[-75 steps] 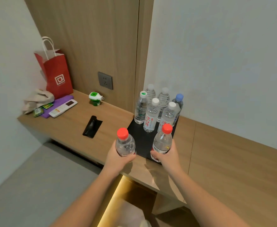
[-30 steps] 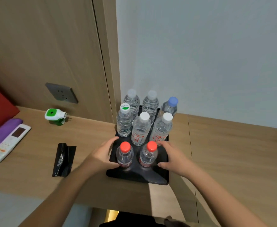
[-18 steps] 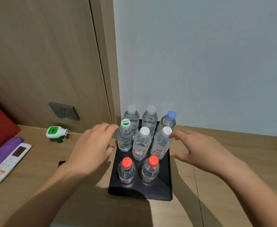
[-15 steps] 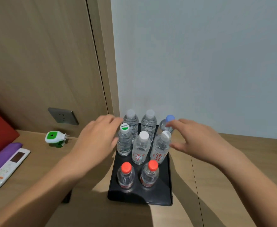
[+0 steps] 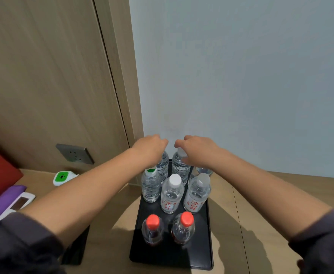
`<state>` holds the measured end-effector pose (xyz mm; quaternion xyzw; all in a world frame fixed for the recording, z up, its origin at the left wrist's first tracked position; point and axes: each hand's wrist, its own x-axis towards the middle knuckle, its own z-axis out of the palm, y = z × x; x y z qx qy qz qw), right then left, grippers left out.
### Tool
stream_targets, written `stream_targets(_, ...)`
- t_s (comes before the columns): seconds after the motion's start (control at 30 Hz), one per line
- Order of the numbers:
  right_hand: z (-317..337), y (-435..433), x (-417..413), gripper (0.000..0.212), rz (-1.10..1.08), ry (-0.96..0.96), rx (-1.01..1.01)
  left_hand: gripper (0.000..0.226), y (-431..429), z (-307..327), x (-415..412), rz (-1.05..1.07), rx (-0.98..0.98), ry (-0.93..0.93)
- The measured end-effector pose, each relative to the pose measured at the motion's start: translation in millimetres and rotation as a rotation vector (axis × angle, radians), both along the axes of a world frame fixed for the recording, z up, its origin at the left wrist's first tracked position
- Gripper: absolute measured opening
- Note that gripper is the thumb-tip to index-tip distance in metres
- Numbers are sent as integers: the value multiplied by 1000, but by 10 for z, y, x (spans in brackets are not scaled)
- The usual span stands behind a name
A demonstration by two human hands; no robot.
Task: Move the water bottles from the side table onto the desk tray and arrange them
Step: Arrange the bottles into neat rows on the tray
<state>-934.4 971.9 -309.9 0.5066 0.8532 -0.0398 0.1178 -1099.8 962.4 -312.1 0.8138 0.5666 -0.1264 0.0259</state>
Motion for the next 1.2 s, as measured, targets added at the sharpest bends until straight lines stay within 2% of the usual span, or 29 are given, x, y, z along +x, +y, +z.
stream_targets(0.13,-117,106,-45,36,18,-51,-36,29,121,-97,42,-25,-65,33)
stream_targets(0.4,-67,231,-24,32,12,42,-129,31,211,-17,114,21,-101,53)
stream_targets(0.67,-110,393,-127,29,-61,161,-88,30,343,42,152,66,-73,98)
stream_targets(0.93,-202,482,-201,27,-44,226,-11,27,482,-15,113,114,-11,152)
stream_targets(1.2,-310,514,-179,22,-57,270,10,34,525,-88,149,166,69,88)
